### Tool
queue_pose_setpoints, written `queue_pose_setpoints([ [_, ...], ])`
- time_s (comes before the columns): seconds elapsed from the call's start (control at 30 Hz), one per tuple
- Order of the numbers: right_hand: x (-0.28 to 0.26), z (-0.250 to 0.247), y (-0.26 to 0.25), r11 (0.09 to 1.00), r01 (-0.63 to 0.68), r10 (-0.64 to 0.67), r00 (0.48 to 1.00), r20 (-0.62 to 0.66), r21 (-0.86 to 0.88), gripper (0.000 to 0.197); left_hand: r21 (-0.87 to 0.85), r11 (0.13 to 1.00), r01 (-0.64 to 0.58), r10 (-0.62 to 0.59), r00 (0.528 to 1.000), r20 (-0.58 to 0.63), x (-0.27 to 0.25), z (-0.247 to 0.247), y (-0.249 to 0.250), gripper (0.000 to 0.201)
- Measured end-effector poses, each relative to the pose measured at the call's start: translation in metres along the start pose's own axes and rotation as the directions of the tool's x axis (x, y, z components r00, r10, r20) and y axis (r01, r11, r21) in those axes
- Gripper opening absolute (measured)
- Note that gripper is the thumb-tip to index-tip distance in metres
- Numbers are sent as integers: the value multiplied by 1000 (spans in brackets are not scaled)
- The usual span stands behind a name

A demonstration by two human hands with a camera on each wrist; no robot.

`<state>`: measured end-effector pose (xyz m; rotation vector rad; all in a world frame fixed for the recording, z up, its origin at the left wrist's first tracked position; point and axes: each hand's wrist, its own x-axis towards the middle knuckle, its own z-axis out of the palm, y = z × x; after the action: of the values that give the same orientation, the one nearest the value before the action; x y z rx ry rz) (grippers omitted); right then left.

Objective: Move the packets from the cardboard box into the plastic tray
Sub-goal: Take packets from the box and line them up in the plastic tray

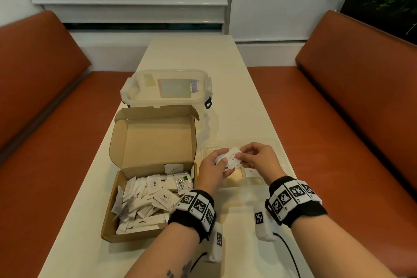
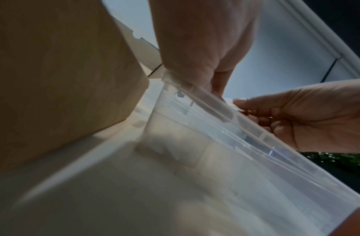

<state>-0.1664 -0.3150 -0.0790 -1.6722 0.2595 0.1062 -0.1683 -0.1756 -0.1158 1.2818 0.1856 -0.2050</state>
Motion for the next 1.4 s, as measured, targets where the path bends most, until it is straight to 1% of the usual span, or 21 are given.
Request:
queue_pose_setpoints([
  [0.13,0,1,3,998,-37,37,999,-1,48,7,-17,1000,-12,12,1000,22,-1,-2,1,28],
  [0.2,2,-1,3,999,-45,45,999,-1,28,5,-11,1000,-23,23,999,22,-1,-2,0,29],
  [0.27,4,-4,2,999,-31,31,999,-25,9,2,-4,1000,-25,25,1000,0,-1,-2,0,30],
  [0.33,6,-10,-2,1000,18,-18,998,-64,-1,3,-2,1000,-20,20,999,-31,-1,-2,0,30],
  [0.4,9,-18,-8,990,94,-98,995,-34,-104,8,20,1000,-20,21,999,-47,-2,-1,0,32],
  [0.47,11,-22,-16,947,160,-138,986,94,-280,11,32,999,-22,23,999,-42,-3,1,1,33],
  [0.53,13,-20,-22,875,191,-112,974,198,-444,9,34,999,-7,8,1000,-27,-4,2,1,29],
  [0.6,14,-14,-24,831,200,-101,972,213,-519,10,28,1000,8,-8,1000,-7,-4,3,1,20],
  [0.67,14,-9,-23,831,209,-118,972,204,-515,17,51,999,3,-3,1000,-9,-4,2,0,12],
  [0.73,12,-5,-20,853,211,-133,972,192,-477,19,84,996,-17,21,999,-37,-3,1,-1,9],
  [0.8,11,-4,-14,880,190,-134,978,157,-435,19,96,995,-29,36,997,-71,-1,1,-3,10],
  [0.87,10,-5,-8,896,146,-96,986,138,-420,19,91,995,-38,47,993,-107,2,1,-5,13],
  [0.93,9,-8,-3,900,121,-56,985,163,-420,15,84,995,-48,59,990,-128,3,1,-6,15],
  [0.97,9,-9,-1,900,125,-58,984,170,-417,13,85,995,-52,62,989,-131,3,2,-7,15],
  [1.0,9,-12,0,902,136,-76,985,157,-410,11,81,995,-53,64,989,-132,4,2,-7,15],
  [1.07,12,-18,0,900,152,-133,988,73,-409,8,57,997,-53,60,990,-130,4,2,-8,14],
  [1.13,15,-28,0,855,138,-175,984,-28,-499,6,39,998,-50,54,990,-127,4,1,-7,16],
  [1.2,18,-38,2,768,91,-161,986,-53,-634,7,37,998,-49,53,991,-123,4,0,-7,21],
  [1.3,20,-39,10,606,72,-78,996,30,-793,9,45,998,-53,58,990,-125,2,1,-6,24],
  [1.33,20,-37,14,577,78,-60,997,53,-813,9,48,997,-55,61,990,-126,2,1,-6,24],
  [1.4,20,-32,20,555,91,-47,996,78,-827,10,56,997,-59,66,990,-127,1,1,-6,25],
])
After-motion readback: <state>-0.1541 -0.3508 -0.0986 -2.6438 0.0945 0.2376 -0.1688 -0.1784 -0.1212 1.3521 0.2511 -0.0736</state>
